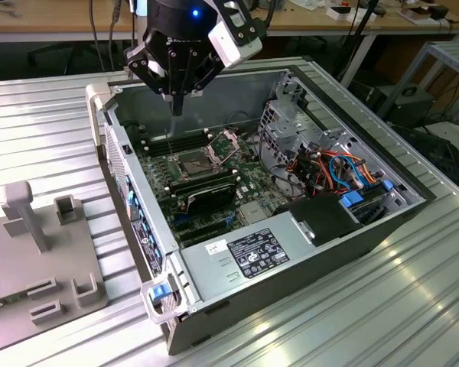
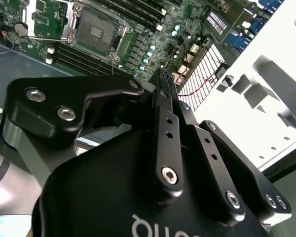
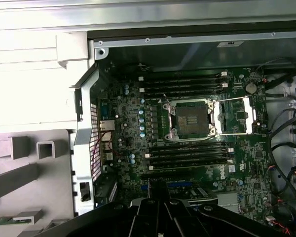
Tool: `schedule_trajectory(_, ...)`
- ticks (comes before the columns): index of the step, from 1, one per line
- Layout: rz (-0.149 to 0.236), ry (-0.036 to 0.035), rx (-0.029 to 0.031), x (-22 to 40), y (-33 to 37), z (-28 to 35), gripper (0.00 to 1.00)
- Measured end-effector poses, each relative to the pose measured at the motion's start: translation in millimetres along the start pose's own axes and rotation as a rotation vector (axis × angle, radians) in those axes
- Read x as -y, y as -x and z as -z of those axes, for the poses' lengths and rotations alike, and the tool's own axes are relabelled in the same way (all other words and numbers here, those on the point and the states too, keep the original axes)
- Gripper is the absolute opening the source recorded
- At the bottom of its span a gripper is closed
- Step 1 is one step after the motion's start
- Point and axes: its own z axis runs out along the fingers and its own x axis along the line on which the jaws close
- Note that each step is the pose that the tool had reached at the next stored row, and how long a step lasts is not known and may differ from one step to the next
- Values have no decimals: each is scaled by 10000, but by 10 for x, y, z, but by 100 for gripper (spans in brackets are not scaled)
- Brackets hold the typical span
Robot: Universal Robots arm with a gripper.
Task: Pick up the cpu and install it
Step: 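Reach for the cpu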
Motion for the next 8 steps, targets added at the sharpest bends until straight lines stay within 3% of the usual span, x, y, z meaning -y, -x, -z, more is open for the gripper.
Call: schedule_trajectory(8, 1, 0, 0, 4, -56, 2, 11)
